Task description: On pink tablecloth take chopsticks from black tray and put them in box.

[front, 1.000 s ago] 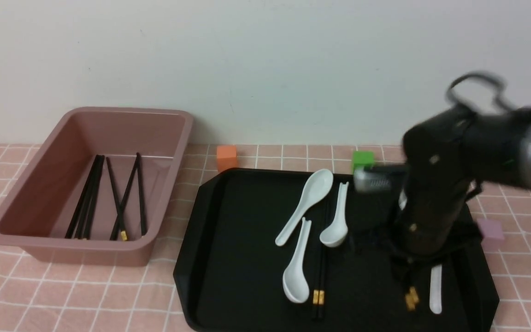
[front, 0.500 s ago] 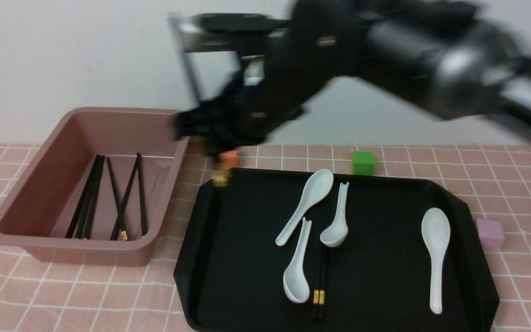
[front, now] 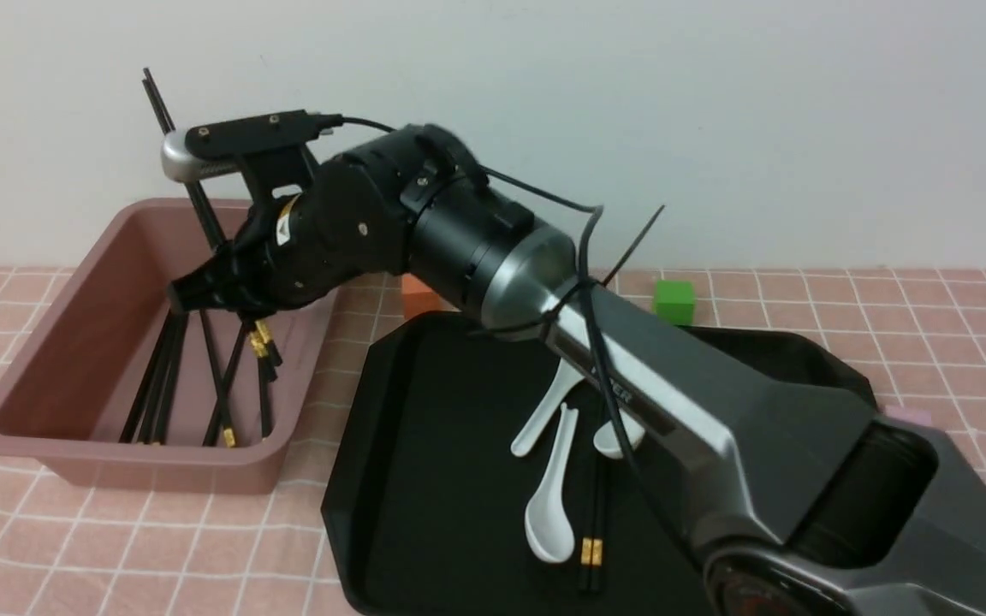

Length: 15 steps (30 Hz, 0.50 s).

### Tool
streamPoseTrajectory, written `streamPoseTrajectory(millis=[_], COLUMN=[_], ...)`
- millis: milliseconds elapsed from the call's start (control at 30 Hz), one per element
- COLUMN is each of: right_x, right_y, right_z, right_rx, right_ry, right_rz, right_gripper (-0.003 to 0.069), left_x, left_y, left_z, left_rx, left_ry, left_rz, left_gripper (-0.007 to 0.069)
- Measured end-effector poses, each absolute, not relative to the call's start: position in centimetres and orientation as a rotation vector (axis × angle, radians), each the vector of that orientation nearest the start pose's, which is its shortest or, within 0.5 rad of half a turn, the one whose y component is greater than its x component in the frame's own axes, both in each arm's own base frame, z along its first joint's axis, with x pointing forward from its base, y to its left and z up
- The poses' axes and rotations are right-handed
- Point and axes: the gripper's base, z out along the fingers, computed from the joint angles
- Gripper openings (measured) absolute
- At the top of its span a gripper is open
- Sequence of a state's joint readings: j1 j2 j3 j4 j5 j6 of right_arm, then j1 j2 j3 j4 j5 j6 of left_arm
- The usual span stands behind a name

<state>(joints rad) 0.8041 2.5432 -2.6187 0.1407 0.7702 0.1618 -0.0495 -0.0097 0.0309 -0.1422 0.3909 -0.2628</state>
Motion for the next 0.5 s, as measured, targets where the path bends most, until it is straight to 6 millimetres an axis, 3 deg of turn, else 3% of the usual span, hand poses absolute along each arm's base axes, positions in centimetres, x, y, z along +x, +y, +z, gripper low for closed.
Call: streamPoseTrajectory(millis=[67, 133, 233, 367, 433, 500], right_x=[39.3, 39.5, 39.0, 37.5, 35.7, 35.0], right_y=[41.9, 41.6, 40.5, 38.0, 35.6, 34.8], right_z=[26.3, 26.7, 27.9, 31.5, 35.4, 37.3], right_rx=[-0.651, -0.645, -0.685, -0.75, -0.773, -0.769], right_ry=[2.141, 2.131, 2.191, 2.281, 2.322, 2.3], right_rz=[0.704, 0.702, 0.655, 0.533, 0.454, 0.449], right_gripper=[0.0323, 0.0436, 0.0513, 0.0504, 0.0423, 0.038], left_x=[5.2, 5.2, 5.2, 5.2, 5.2, 5.2], left_y=[-0.8, -0.8, -0.8, -0.8, -0.8, -0.8], left_z=[16.9, 16.9, 16.9, 16.9, 16.9, 16.9], left_rx=[-0.291, -0.291, -0.291, -0.291, -0.291, -0.291], left_ry=[1.885, 1.885, 1.885, 1.885, 1.885, 1.885], left_rz=[-0.353, -0.353, -0.353, -0.353, -0.353, -0.353], left_gripper=[0.0239, 0.0239, 0.0239, 0.0239, 0.0239, 0.0239])
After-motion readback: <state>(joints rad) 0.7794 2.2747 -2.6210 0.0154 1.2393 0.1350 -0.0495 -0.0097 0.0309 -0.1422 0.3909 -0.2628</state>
